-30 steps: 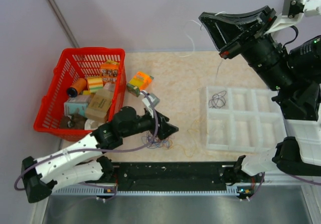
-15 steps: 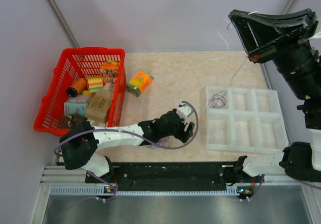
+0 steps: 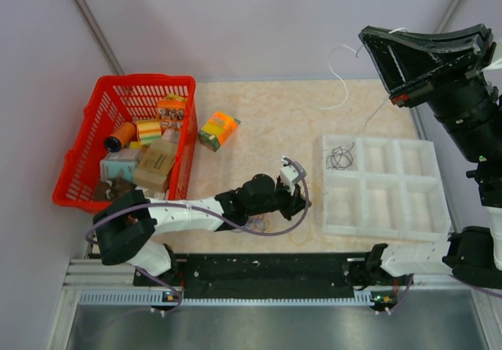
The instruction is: Untangle the cables
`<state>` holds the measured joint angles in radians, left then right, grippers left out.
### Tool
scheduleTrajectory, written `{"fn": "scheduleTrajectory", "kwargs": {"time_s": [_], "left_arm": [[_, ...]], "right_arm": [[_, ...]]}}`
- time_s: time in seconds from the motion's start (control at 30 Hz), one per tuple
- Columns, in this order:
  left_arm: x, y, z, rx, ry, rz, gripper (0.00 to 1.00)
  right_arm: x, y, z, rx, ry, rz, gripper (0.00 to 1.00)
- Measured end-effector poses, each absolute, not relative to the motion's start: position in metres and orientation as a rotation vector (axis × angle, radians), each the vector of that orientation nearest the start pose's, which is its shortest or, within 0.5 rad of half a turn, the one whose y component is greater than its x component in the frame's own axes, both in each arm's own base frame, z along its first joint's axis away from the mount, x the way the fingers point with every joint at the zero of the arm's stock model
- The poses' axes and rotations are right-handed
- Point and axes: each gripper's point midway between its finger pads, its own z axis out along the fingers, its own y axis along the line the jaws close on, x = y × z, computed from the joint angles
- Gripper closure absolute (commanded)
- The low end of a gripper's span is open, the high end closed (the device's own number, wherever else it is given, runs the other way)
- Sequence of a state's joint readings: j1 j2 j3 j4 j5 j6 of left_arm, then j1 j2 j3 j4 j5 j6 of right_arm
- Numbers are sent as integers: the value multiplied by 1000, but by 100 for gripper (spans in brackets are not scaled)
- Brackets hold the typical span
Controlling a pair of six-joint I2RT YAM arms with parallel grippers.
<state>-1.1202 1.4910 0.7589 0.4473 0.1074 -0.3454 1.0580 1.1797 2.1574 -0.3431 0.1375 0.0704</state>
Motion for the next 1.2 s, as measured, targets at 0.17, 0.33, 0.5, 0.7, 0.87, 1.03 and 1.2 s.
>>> {"fn": "scheduleTrajectory", "kwargs": {"time_s": [0.17,0.33,0.5,0.7,0.87,1.03,1.2], "left_arm": [[164,-412,145,834,1845,-1070,100],[185,-363,124,623,2028,-812,100],[210,-280,100,286,2196,-442,100],[200,-210,62,154,2290,-193,100],[202,-204,63,129,2291,-158,100],[209,-215,82,122,2263,-198,100],[210,-219,103,115,2219,-262,100]], "right_arm": [[132,190,705,-346,928,974,100],[141,183,694,-319,963,912,100],[157,158,692,-247,982,752,100],[157,126,700,-189,952,658,100],[148,103,697,-149,928,658,100],[163,109,644,-149,1038,598,100],[191,140,546,-207,1244,500,100]]}}
